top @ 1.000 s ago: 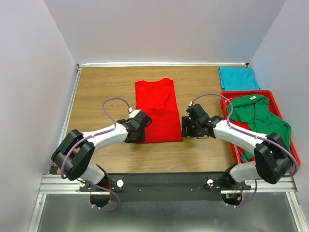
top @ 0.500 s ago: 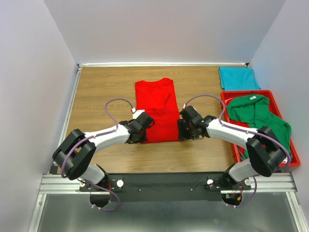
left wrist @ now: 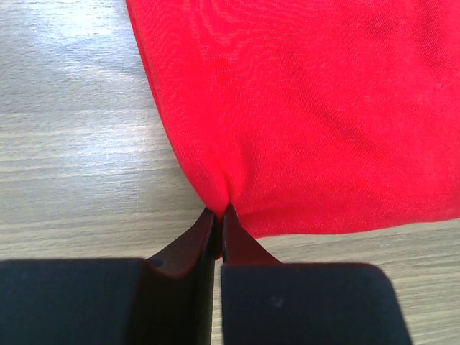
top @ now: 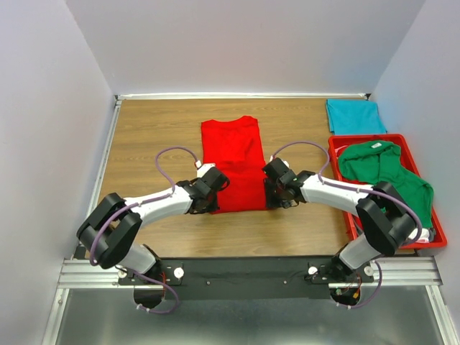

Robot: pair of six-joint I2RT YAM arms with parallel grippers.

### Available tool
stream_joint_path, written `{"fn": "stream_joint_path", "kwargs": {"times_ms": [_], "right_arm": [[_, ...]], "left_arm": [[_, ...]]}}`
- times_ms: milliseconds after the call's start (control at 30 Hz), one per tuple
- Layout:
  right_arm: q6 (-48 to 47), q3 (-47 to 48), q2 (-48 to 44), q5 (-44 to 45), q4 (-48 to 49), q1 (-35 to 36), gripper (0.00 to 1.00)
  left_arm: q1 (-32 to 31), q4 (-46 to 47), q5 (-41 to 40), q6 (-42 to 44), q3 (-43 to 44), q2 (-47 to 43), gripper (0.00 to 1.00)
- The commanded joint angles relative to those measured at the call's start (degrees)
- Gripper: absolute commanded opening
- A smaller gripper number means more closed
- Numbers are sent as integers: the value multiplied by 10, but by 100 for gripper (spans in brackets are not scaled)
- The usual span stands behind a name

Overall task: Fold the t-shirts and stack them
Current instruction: Fold the tshirt

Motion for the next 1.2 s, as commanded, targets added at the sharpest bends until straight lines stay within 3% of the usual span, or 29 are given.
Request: {"fn": "stream_joint_path", "kwargs": {"times_ms": [0,167,400,600,833,1167], "right_arm": [[25,-13,43,24,-6,9,49],[37,-18,76,16,-17,12,43],[49,-44,84,10,-29,12,26],[54,-62,67,24,-37,12,1],[50,-79,-19,-1,-102,12,1],[106,-69,-219,-61,-294,37,1]], "left_arm": [[-5,-18,20,1,-23,-9,8],[-5,-15,22,3,-28,-18,8],[-5,-7,28,1,-38,-40,7],[-5,-9,30,4,-33,-46,6],[-22,-35,66,7,-26,-68,0],[-190,-140,121,-139,-41,-199,0]]}}
